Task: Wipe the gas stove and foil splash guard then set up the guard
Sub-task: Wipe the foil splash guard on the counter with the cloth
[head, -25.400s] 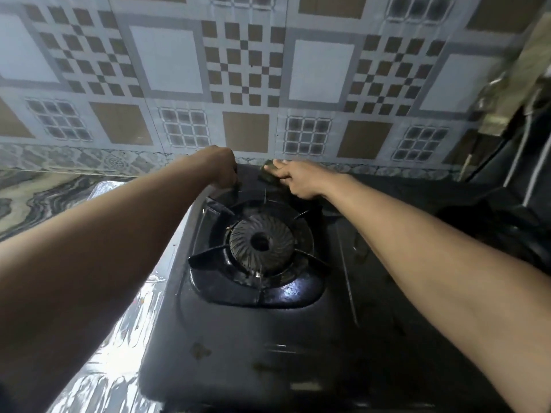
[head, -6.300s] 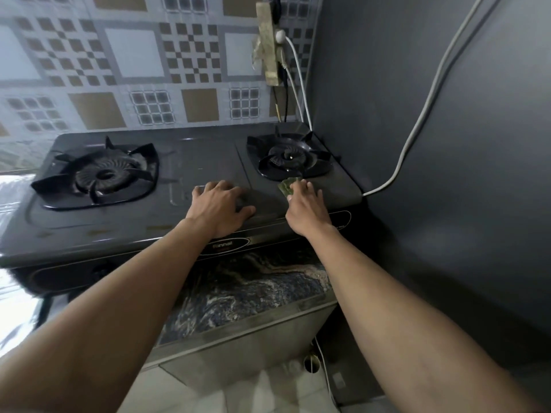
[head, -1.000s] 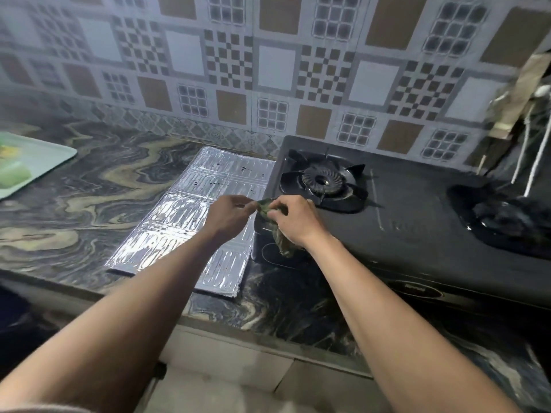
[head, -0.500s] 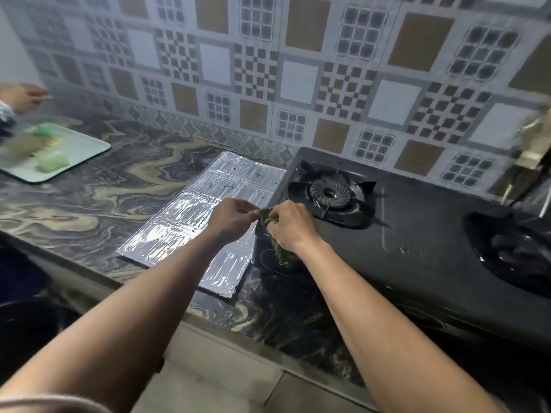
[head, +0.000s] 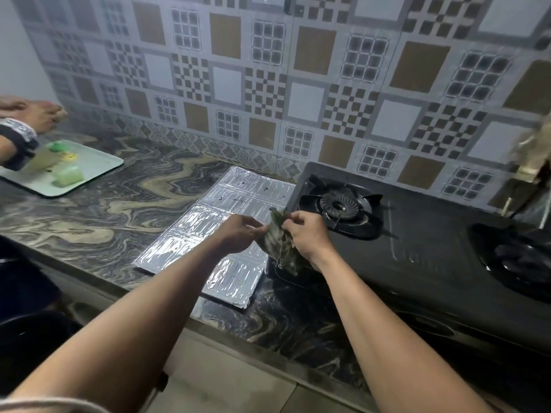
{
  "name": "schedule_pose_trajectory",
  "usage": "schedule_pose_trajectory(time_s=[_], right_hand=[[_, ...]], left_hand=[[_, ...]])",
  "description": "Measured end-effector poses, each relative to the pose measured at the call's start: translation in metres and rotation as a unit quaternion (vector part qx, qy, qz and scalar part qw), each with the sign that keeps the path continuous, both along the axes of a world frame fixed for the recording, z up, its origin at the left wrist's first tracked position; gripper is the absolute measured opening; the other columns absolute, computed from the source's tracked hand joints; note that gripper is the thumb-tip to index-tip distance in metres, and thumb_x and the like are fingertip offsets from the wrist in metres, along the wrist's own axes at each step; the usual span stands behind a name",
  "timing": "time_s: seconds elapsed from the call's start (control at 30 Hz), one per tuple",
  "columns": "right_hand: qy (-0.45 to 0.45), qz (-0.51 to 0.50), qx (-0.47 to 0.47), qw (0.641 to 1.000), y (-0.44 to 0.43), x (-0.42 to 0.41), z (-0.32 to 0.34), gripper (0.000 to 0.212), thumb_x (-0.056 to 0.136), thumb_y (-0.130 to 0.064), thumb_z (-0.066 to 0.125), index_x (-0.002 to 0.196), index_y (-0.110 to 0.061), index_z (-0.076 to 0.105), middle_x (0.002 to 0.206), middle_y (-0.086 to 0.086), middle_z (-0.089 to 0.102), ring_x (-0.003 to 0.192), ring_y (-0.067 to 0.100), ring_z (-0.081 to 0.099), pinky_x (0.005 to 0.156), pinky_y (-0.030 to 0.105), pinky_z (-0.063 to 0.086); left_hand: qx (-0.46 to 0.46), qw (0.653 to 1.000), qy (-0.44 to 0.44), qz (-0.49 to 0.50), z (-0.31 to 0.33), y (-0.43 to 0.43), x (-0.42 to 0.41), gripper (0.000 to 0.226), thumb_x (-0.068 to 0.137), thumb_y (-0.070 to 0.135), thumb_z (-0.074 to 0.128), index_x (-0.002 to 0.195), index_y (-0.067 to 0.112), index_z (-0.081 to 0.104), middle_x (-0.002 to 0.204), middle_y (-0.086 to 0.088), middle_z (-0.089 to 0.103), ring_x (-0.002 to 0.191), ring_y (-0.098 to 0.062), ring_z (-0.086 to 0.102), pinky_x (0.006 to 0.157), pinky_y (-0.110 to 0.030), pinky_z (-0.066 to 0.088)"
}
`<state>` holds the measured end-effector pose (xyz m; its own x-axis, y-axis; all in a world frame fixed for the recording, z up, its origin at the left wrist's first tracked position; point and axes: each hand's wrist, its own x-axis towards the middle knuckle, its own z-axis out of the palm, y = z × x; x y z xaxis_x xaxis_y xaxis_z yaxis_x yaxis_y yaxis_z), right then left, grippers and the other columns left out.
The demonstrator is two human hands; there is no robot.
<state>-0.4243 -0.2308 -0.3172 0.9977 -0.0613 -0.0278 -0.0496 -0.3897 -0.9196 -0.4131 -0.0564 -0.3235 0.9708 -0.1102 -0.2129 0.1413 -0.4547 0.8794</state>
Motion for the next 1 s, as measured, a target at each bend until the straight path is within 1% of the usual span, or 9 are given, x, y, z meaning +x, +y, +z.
schedule_pose_trajectory(time_s=[0.1, 0.23, 0.3, 0.37, 0.43, 0.6, 0.73, 0.87, 1.0], right_hand=[[0.038, -0.028, 0.131, 0.99, -0.008, -0.007, 0.005, 0.02, 0.085, -0.012, 0.067, 0.067, -0.019, 0.073, 0.074, 0.013, 0.068, 0.069, 0.026, 0.06, 0.07, 0.048, 0.052], [0.052, -0.046, 0.227, 0.971, -0.018, -0.014, 0.017, 0.02, 0.088, -0.004, 0.059, 0.072, -0.015, 0.064, 0.079, 0.018, 0.061, 0.071, 0.027, 0.056, 0.069, 0.042, 0.048], [0.046, -0.042, 0.251, 0.966, -0.021, -0.016, 0.026, 0.021, 0.089, 0.003, 0.052, 0.08, -0.012, 0.064, 0.08, 0.016, 0.064, 0.071, 0.027, 0.059, 0.073, 0.043, 0.051], [0.045, -0.038, 0.253, 0.966, -0.025, -0.018, 0.036, 0.027, 0.089, 0.008, 0.042, 0.088, -0.01, 0.061, 0.076, 0.012, 0.063, 0.063, 0.022, 0.061, 0.063, 0.036, 0.053], [0.042, -0.029, 0.242, 0.969, -0.027, -0.019, 0.044, 0.026, 0.088, 0.004, 0.038, 0.092, -0.009, 0.06, 0.077, 0.01, 0.061, 0.066, 0.021, 0.06, 0.058, 0.031, 0.051], [0.01, 0.048, 0.128, 0.991, -0.025, -0.013, 0.056, 0.028, 0.086, -0.036, 0.061, 0.103, -0.014, 0.065, 0.108, 0.004, 0.068, 0.103, 0.021, 0.063, 0.089, 0.036, 0.049], [-0.049, 0.1, 0.014, 0.994, -0.018, -0.009, 0.063, 0.014, 0.087, -0.022, 0.075, 0.097, -0.017, 0.067, 0.091, -0.003, 0.07, 0.085, 0.017, 0.068, 0.077, 0.029, 0.055], [-0.077, 0.083, -0.006, 0.994, -0.004, 0.008, 0.066, 0.006, 0.087, -0.018, 0.075, 0.09, -0.014, 0.073, 0.087, 0.001, 0.075, 0.083, 0.02, 0.072, 0.084, 0.041, 0.058], [-0.07, 0.088, -0.042, 0.993, 0.013, 0.035, 0.067, 0.009, 0.088, -0.02, 0.074, 0.095, -0.015, 0.074, 0.091, -0.001, 0.075, 0.086, 0.017, 0.072, 0.085, 0.037, 0.058]], left_hand=[[-0.004, 1.0, 0.009, -0.022, 0.006, 0.001, -0.001, 0.018, 0.091, 0.017, 0.071, 0.099, 0.002, 0.066, 0.1, -0.014, 0.071, 0.077, -0.022, 0.063, 0.069, -0.029, 0.049], [-0.003, 0.999, -0.032, -0.029, 0.023, -0.004, -0.003, 0.013, 0.095, 0.015, 0.064, 0.097, 0.002, 0.062, 0.089, -0.009, 0.066, 0.072, -0.016, 0.056, 0.062, -0.023, 0.045], [0.002, 0.997, -0.071, -0.031, 0.033, -0.006, 0.0, 0.012, 0.095, 0.014, 0.064, 0.096, 0.002, 0.064, 0.091, -0.008, 0.069, 0.075, -0.018, 0.061, 0.07, -0.026, 0.051], [0.037, 0.992, -0.111, -0.037, 0.046, -0.007, 0.002, 0.01, 0.094, 0.018, 0.065, 0.096, 0.01, 0.069, 0.094, -0.005, 0.073, 0.086, -0.024, 0.069, 0.082, -0.039, 0.055], [0.065, 0.986, -0.15, -0.043, 0.062, -0.011, 0.001, 0.009, 0.094, 0.019, 0.065, 0.097, 0.015, 0.073, 0.095, -0.003, 0.074, 0.092, -0.023, 0.069, 0.085, -0.038, 0.055], [0.128, 0.966, -0.224, -0.029, 0.094, -0.014, -0.005, 0.016, 0.095, 0.021, 0.063, 0.103, 0.016, 0.076, 0.105, 0.001, 0.072, 0.097, -0.015, 0.064, 0.082, -0.029, 0.049], [0.154, 0.96, -0.233, -0.001, 0.107, 0.002, -0.007, 0.014, 0.094, 0.022, 0.064, 0.103, 0.019, 0.075, 0.106, 0.0, 0.071, 0.096, -0.017, 0.064, 0.082, -0.032, 0.051], [0.174, 0.954, -0.243, 0.022, 0.109, 0.021, 0.0, 0.016, 0.092, 0.022, 0.067, 0.105, 0.018, 0.076, 0.107, 0.001, 0.072, 0.098, -0.017, 0.065, 0.088, -0.036, 0.054], [0.192, 0.951, -0.24, 0.019, 0.105, 0.041, 0.023, 0.019, 0.092, 0.023, 0.068, 0.108, 0.017, 0.075, 0.11, 0.0, 0.072, 0.099, -0.015, 0.064, 0.089, -0.034, 0.052]])
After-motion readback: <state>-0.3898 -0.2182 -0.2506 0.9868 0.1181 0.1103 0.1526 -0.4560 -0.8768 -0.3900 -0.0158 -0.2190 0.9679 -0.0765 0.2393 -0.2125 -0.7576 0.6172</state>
